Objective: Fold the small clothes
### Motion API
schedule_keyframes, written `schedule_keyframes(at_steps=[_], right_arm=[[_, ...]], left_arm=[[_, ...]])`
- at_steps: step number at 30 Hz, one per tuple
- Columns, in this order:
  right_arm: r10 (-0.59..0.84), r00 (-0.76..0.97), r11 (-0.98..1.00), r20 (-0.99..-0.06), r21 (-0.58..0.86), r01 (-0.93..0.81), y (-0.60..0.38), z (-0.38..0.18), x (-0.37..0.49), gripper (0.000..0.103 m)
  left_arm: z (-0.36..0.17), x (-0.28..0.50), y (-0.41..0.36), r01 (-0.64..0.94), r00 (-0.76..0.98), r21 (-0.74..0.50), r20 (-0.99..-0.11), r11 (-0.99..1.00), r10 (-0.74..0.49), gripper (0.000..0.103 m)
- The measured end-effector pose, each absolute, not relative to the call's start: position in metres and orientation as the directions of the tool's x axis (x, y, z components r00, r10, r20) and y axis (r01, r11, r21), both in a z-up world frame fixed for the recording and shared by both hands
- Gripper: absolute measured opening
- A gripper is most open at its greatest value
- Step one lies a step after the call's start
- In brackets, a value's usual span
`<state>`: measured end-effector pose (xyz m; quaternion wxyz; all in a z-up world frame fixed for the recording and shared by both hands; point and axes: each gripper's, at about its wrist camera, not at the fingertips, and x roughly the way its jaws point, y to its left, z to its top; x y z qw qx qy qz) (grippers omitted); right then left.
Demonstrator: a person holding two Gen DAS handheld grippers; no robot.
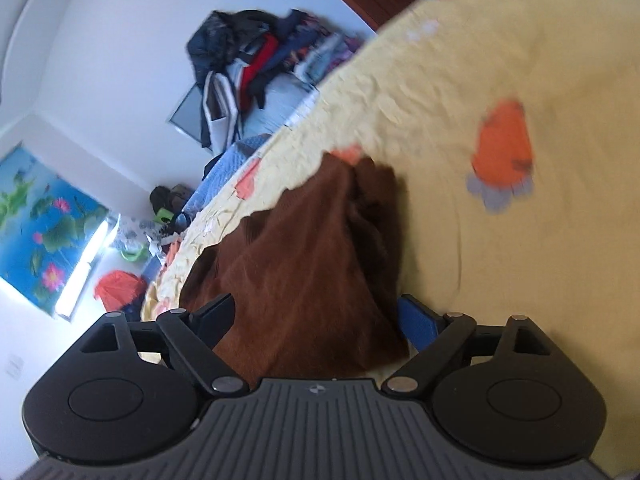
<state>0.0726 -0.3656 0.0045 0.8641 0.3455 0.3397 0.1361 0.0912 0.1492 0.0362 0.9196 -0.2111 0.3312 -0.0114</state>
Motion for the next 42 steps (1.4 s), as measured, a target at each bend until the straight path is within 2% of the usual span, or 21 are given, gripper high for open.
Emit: schedule_keyframes(at_steps=[3, 4, 5, 7, 8, 9, 14, 17, 19, 21, 22, 23, 24, 26, 28, 32, 33, 34, 35, 36, 42], right_arm=[[0.453, 0.71, 0.806, -0.539, 0.588, -0.067, -0.357, 0.011, 0.081, 0.088], [0.454, 0.697, 0.827, -0.555, 0.554, -0.097, -0.351, 0.011, 0.084, 0.087], [0.461, 0.681, 0.84, -0.569, 0.528, -0.126, -0.346, 0.011, 0.088, 0.084], [0.469, 0.646, 0.86, -0.602, 0.479, -0.178, -0.335, 0.008, 0.094, 0.061], [0.473, 0.623, 0.864, -0.623, 0.466, -0.19, -0.332, 0.006, 0.096, 0.033], [0.478, 0.602, 0.865, -0.64, 0.462, -0.195, -0.33, 0.004, 0.099, 0.016], [0.546, 0.62, 0.812, -0.563, 0.539, -0.224, -0.352, 0.027, 0.075, 0.015], [0.504, 0.548, 0.842, -0.667, 0.522, -0.138, -0.365, -0.001, 0.072, 0.02], [0.52, 0.568, 0.817, -0.638, 0.565, -0.113, -0.374, -0.002, 0.062, 0.028], [0.515, 0.617, 0.791, -0.595, 0.608, -0.074, -0.385, 0.007, 0.049, 0.076], [0.512, 0.642, 0.773, -0.57, 0.631, -0.056, -0.39, 0.01, 0.042, 0.083], [0.533, 0.647, 0.741, -0.545, 0.67, -0.046, -0.394, 0.01, 0.036, 0.087], [0.563, 0.632, 0.706, -0.532, 0.708, -0.032, -0.397, 0.006, 0.034, 0.086], [0.585, 0.6, 0.679, -0.545, 0.734, 0.004, -0.393, -0.002, 0.032, 0.086], [0.581, 0.602, 0.684, -0.549, 0.729, 0.004, -0.383, -0.007, 0.035, 0.086], [0.582, 0.631, 0.623, -0.513, 0.78, 0.059, -0.369, -0.013, 0.057, 0.087], [0.584, 0.641, 0.605, -0.499, 0.793, 0.067, -0.364, -0.017, 0.064, 0.078], [0.582, 0.643, 0.593, -0.498, 0.801, 0.084, -0.361, -0.021, 0.07, 0.069], [0.583, 0.629, 0.588, -0.514, 0.802, 0.11, -0.356, -0.026, 0.078, 0.038], [0.588, 0.613, 0.582, -0.527, 0.803, 0.131, -0.355, -0.031, 0.083, 0.021], [0.593, 0.636, 0.618, -0.494, 0.785, 0.033, -0.355, -0.017, 0.064, 0.018]], left_arm=[[0.03, 0.102, 0.143, -0.052, 0.743, -0.353, -0.638, 0.934, -0.2, 0.089], [0.029, 0.102, 0.139, -0.021, 0.744, -0.345, -0.633, 0.938, -0.216, 0.081], [0.03, 0.103, 0.135, 0.007, 0.745, -0.326, -0.629, 0.945, -0.223, 0.052], [0.029, 0.107, 0.126, 0.038, 0.723, -0.289, -0.653, 0.957, -0.226, 0.018], [0.029, 0.108, 0.124, 0.04, 0.714, -0.279, -0.663, 0.96, -0.223, 0.013], [0.03, 0.108, 0.125, 0.042, 0.716, -0.278, -0.661, 0.96, -0.223, 0.011], [0.052, 0.085, 0.159, 0.012, 0.759, -0.369, -0.602, 0.929, -0.249, 0.004], [0.026, 0.086, 0.167, -0.044, 0.711, -0.276, -0.684, 0.96, -0.164, 0.004], [0.016, 0.08, 0.172, -0.044, 0.684, -0.326, -0.699, 0.944, -0.209, 0.006], [0.019, 0.071, 0.176, -0.082, 0.675, -0.366, -0.705, 0.927, -0.219, 0.015], [0.018, 0.065, 0.181, -0.107, 0.674, -0.418, -0.697, 0.902, -0.243, 0.03], [0.016, 0.058, 0.186, -0.138, 0.687, -0.492, -0.673, 0.86, -0.275, 0.05], [0.013, 0.05, 0.19, -0.166, 0.709, -0.567, -0.637, 0.807, -0.302, 0.062], [0.009, 0.042, 0.191, -0.195, 0.742, -0.677, -0.575, 0.709, -0.345, 0.096], [0.005, 0.042, 0.183, -0.225, 0.768, -0.733, -0.539, 0.642, -0.346, 0.1], [0.008, 0.064, 0.155, -0.245, 0.794, -0.713, -0.536, 0.657, -0.287, 0.098], [0.01, 0.071, 0.149, -0.25, 0.791, -0.694, -0.548, 0.676, -0.27, 0.095], [0.011, 0.078, 0.144, -0.258, 0.783, -0.672, -0.567, 0.695, -0.257, 0.073], [0.01, 0.086, 0.141, -0.274, 0.758, -0.644, -0.602, 0.715, -0.251, 0.031], [0.007, 0.092, 0.139, -0.305, 0.737, -0.605, -0.639, 0.735, -0.22, 0.019], [0.028, 0.068, 0.145, -0.186, 0.75, -0.612, -0.594, 0.768, -0.292, 0.011]])
